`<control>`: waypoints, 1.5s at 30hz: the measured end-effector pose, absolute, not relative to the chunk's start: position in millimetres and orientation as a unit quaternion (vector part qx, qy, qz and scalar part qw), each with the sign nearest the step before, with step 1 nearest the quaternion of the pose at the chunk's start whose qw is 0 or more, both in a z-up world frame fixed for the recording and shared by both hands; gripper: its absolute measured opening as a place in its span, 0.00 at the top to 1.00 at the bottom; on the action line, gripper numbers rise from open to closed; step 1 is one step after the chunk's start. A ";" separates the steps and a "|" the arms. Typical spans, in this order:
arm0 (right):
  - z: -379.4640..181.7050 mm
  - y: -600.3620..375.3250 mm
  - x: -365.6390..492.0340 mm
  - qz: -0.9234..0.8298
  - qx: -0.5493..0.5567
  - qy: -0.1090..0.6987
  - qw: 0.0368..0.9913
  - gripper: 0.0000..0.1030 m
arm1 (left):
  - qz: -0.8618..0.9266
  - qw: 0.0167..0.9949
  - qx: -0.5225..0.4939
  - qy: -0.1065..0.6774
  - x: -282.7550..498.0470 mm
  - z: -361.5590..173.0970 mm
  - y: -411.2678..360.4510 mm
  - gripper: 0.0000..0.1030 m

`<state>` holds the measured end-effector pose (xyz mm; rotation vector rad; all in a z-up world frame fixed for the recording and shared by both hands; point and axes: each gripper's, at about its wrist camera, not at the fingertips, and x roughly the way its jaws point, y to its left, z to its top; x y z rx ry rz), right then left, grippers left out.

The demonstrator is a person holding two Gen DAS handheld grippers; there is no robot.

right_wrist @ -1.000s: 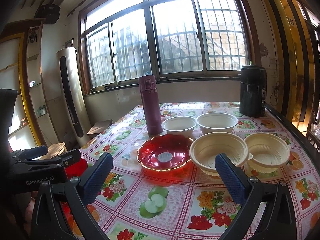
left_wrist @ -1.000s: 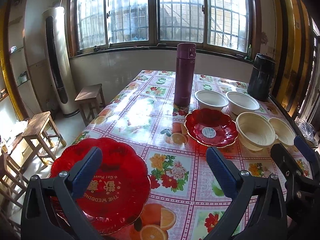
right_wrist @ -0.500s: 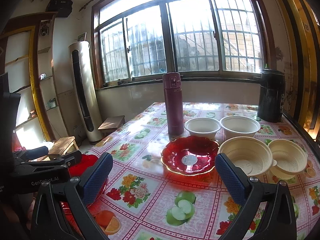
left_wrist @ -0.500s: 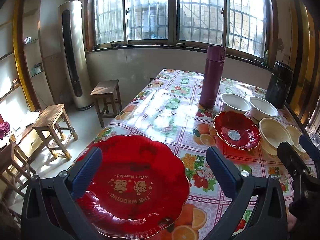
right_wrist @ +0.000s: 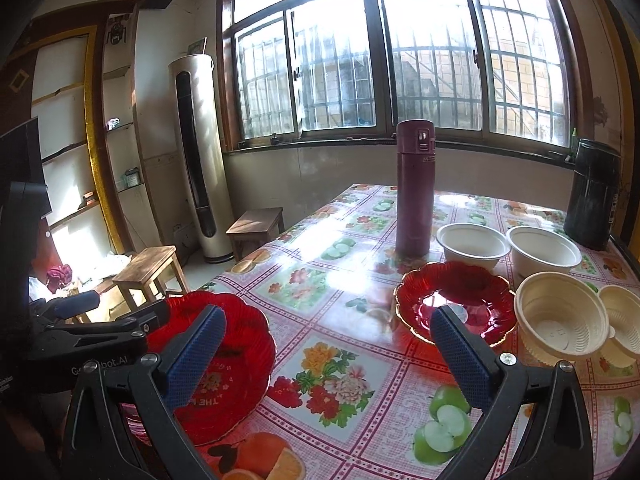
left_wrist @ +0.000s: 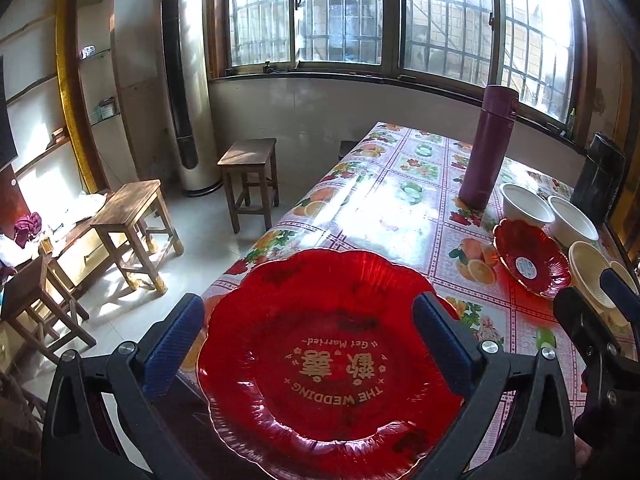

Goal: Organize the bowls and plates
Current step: 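Grasp the large red plate rim with the left gripper and lift it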

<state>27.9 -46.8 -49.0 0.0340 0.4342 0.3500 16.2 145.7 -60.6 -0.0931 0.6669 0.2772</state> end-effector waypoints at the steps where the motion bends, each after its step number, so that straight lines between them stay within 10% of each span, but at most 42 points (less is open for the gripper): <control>1: -51.6 -42.8 28.9 0.175 0.016 0.218 0.960 0.00 | 0.138 0.934 -0.046 0.328 15.7 -62.1 149.9 0.00; 45: -123.7 19.8 88.5 0.205 -0.003 0.389 0.898 0.13 | 0.142 0.869 -0.077 0.468 24.2 -140.6 201.0 0.00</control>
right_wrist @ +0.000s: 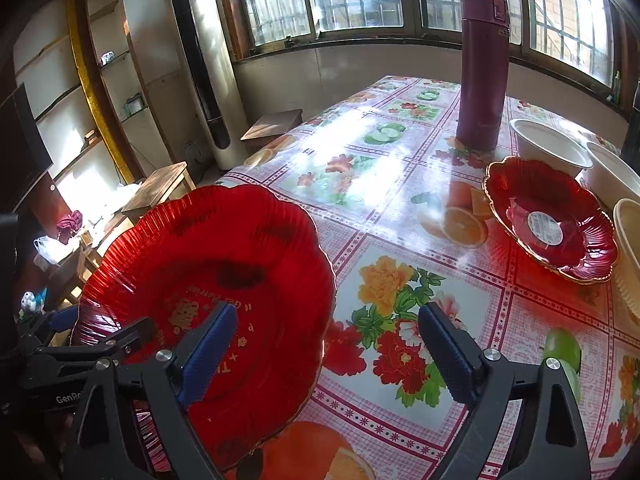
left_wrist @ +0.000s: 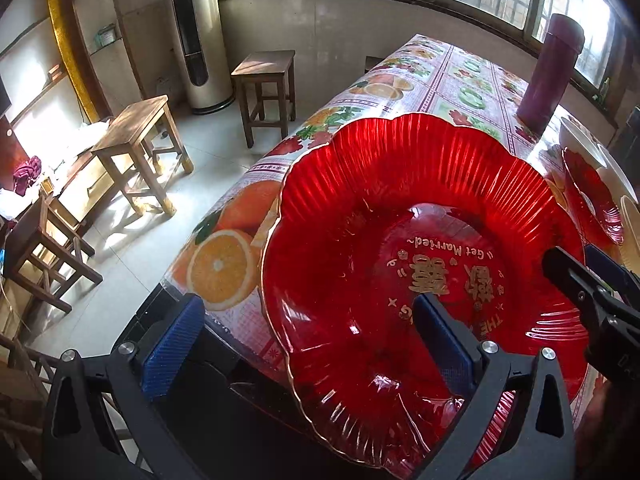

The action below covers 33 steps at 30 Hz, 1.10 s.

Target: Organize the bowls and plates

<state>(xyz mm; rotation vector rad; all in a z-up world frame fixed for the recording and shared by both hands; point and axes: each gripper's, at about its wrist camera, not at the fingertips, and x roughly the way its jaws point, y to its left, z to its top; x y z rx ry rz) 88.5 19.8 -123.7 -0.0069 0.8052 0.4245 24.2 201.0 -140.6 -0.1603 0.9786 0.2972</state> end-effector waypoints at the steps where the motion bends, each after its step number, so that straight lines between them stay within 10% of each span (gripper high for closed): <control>1: -124.1 19.4 88.9 0.206 -0.002 0.390 0.897 0.15 | 0.144 0.869 -0.074 0.469 25.2 -141.4 200.4 0.00; 6: -129.5 13.2 95.3 0.206 0.019 0.409 0.889 0.59 | 0.153 0.874 -0.046 0.459 26.7 -139.2 194.9 0.17; 13: -131.5 8.8 99.4 0.218 0.038 0.411 0.884 0.91 | 0.133 0.882 -0.020 0.452 34.0 -134.3 184.9 0.60; 24: -131.1 27.2 115.8 0.224 0.009 0.402 0.888 0.87 | 0.158 0.876 -0.037 0.454 52.7 -133.7 201.9 0.60; 28: -124.9 20.3 113.4 0.228 0.017 0.401 0.887 0.86 | 0.171 0.871 -0.040 0.459 40.8 -134.2 202.8 0.42; 33: -97.4 -10.8 95.7 0.216 0.050 0.333 0.916 0.36 | 0.206 0.894 -0.016 0.397 11.5 -108.8 193.6 0.42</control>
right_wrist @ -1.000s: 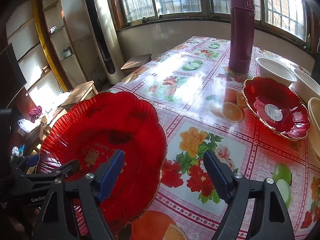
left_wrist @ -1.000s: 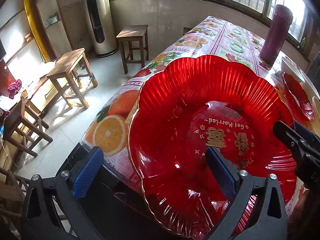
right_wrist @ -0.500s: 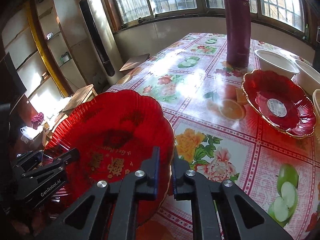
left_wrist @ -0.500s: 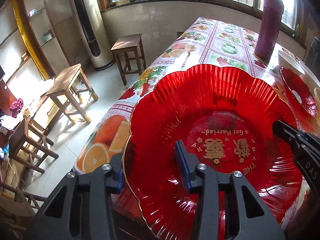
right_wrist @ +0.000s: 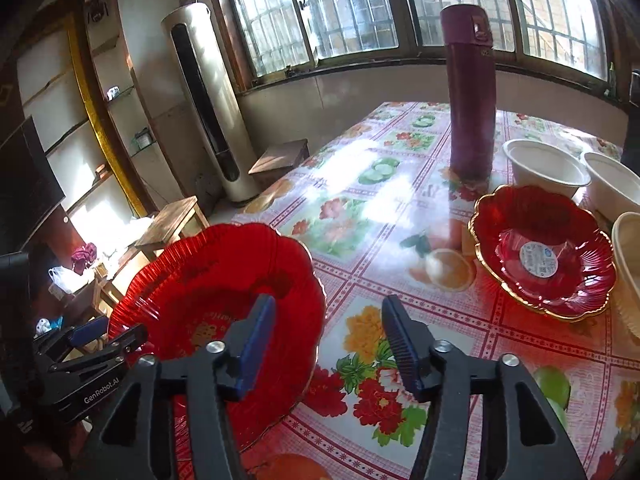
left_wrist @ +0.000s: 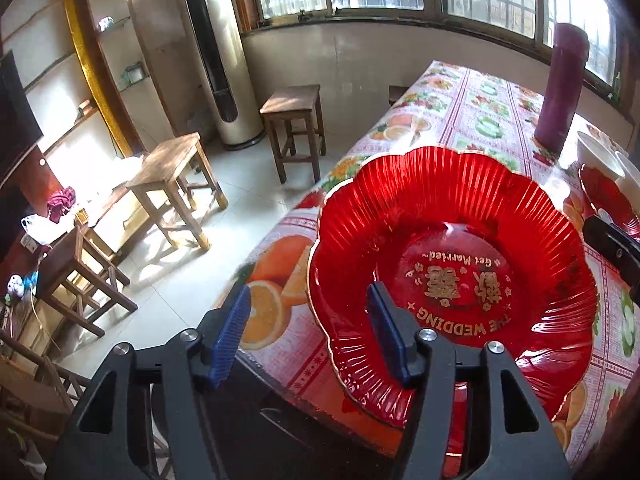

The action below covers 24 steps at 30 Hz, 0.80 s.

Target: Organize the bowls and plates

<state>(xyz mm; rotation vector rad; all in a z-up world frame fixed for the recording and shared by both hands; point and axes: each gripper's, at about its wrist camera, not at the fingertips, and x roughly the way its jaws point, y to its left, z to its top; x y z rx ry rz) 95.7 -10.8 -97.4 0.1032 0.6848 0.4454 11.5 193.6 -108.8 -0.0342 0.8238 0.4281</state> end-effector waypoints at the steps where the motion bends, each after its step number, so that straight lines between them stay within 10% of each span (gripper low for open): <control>1: -92.7 -19.2 92.6 0.211 0.056 0.321 0.922 0.35 | 0.210 0.901 -0.009 0.380 5.9 -99.5 189.6 0.40; 4: -87.0 -47.0 88.9 0.191 0.064 0.309 0.929 0.35 | 0.192 0.923 0.005 0.335 -4.4 -69.1 171.2 0.20; 24: -149.3 -219.2 139.7 0.149 0.406 0.369 0.823 0.34 | -0.027 0.867 -0.021 0.498 163.3 -74.8 5.7 0.19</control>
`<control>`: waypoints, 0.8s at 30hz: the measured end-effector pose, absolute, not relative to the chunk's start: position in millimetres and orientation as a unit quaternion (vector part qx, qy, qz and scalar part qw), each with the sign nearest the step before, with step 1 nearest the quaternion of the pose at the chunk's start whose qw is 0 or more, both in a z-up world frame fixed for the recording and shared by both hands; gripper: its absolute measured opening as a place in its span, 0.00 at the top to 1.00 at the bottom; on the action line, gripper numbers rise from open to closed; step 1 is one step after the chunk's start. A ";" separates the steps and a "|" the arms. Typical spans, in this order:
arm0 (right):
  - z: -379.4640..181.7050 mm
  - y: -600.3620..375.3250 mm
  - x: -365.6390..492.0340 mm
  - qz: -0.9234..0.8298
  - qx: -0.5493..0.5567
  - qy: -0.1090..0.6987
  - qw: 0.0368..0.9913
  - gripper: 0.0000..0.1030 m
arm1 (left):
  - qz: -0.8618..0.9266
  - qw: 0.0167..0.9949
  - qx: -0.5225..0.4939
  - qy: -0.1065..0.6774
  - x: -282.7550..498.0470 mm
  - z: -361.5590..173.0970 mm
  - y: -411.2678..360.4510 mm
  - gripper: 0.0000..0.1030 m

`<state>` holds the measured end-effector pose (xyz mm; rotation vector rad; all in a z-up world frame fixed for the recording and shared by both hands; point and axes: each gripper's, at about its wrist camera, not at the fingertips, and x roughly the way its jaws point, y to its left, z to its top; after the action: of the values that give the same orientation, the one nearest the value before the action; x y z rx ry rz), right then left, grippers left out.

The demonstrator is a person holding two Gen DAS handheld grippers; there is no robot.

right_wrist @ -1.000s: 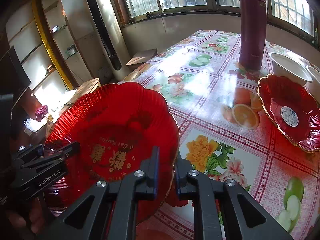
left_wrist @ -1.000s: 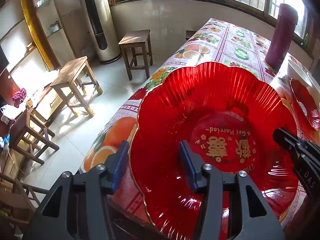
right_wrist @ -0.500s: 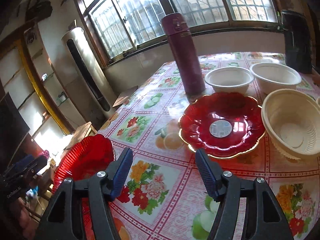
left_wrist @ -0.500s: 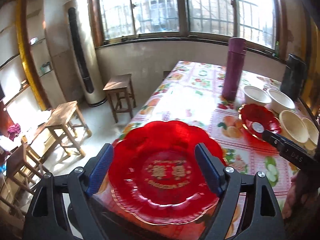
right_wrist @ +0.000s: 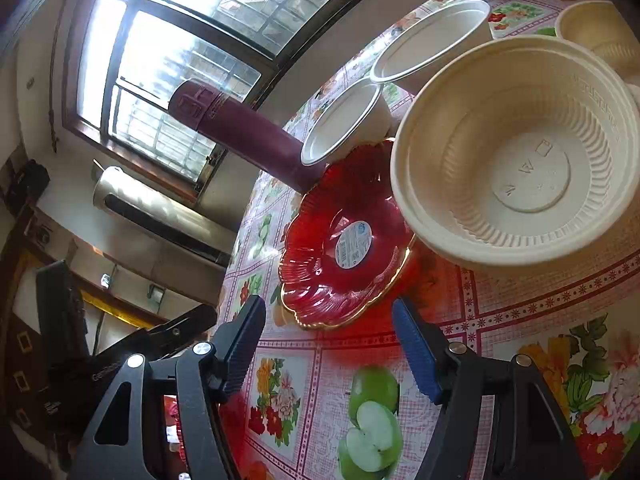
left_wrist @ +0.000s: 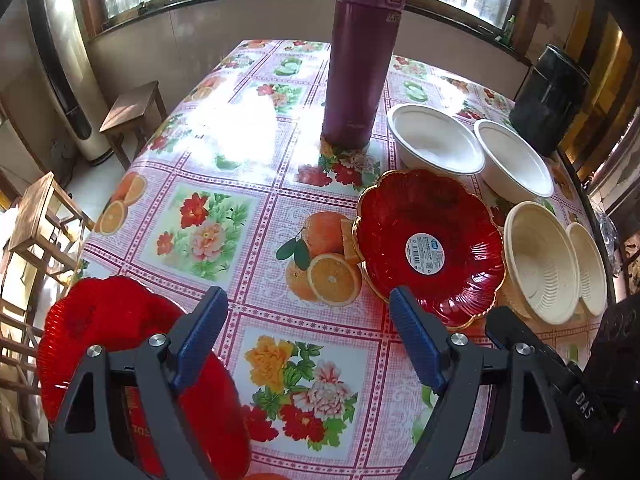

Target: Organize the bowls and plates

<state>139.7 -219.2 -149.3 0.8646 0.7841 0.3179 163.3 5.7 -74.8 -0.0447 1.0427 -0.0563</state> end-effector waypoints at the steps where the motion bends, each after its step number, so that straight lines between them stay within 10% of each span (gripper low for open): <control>1: -153.7 -223.6 142.4 0.145 0.420 0.370 0.816 0.34 | -0.021 0.864 -0.029 0.503 170.0 -78.2 4.8 0.19; 14: -173.6 -242.1 160.0 0.095 0.466 0.368 0.799 0.44 | -0.022 0.833 -0.104 0.543 209.2 -110.0 -10.6 0.22; 24: -191.6 -252.2 163.4 0.089 0.505 0.387 0.766 0.87 | -0.035 0.823 -0.098 0.559 219.5 -129.9 -24.4 0.71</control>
<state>163.4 -252.2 -191.6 1.0974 0.8404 0.1929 219.5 -24.4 -129.9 -0.2081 1.1890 -0.0735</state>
